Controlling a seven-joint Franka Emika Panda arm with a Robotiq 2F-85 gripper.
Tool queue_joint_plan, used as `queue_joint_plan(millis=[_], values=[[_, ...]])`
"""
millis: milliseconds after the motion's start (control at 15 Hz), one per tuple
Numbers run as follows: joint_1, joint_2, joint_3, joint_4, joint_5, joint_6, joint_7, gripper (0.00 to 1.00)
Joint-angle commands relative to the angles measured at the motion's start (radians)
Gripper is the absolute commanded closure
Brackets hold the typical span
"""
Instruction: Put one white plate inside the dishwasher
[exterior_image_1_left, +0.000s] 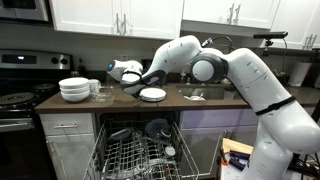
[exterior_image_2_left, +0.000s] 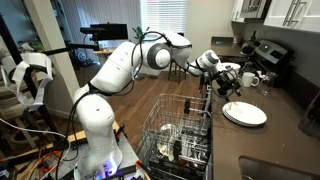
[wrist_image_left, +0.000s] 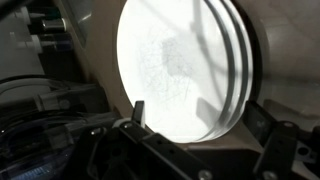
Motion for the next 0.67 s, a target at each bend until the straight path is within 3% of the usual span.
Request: queue_joint_plan(millis=[0,267,467,600], values=[[0.002,-0.003,0.0,-0.003,0.018,-0.022,0.0,0.26],[0.0,-0.003,0.0,-0.005,0.017,-0.019,0.0,0.54],[-0.004,-0.003,0.0,-0.005,0.02,-0.014,-0.002,0.39],[-0.008,-0.003,0.002,-0.007,0.023,-0.006,-0.002,0.22]])
